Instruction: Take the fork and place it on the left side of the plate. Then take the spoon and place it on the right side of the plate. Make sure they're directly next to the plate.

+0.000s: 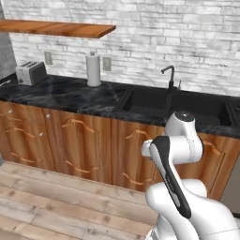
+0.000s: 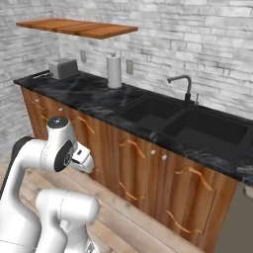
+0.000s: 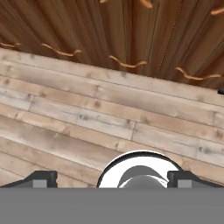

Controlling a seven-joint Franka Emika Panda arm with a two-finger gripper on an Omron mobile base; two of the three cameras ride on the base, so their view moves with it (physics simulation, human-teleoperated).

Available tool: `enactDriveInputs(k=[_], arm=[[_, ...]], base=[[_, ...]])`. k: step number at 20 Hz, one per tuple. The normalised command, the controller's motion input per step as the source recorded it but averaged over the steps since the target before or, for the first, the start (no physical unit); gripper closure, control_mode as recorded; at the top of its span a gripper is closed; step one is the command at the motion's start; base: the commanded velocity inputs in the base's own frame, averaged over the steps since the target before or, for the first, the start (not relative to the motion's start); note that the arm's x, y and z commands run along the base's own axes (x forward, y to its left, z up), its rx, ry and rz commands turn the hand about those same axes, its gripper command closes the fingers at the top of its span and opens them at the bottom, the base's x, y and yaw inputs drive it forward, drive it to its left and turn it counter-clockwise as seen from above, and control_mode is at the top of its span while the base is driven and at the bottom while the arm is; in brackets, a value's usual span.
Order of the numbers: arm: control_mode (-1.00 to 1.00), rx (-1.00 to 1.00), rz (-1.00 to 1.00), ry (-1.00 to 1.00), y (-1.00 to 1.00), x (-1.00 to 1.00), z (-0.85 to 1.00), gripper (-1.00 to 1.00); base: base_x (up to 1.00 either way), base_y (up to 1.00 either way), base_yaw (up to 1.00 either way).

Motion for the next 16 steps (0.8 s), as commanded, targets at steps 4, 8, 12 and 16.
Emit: enactDriveInputs(k=[4,8,12,16], arm=[[1.0,0.0,0.0,0.0,0.0,0.0,0.0,-1.0],[1.0,0.0,0.0,0.0,0.0,0.0,0.0,-1.0],[1.0,0.0,0.0,0.0,0.0,0.0,0.0,-1.0],[1.0,0.0,0.0,0.0,0.0,0.0,0.0,-1.0]], base=[[0.5,0.67,-0.39],[0.48,0.73,-0.36],[0.48,0.75,-0.33],[0.47,0.73,-0.31]])
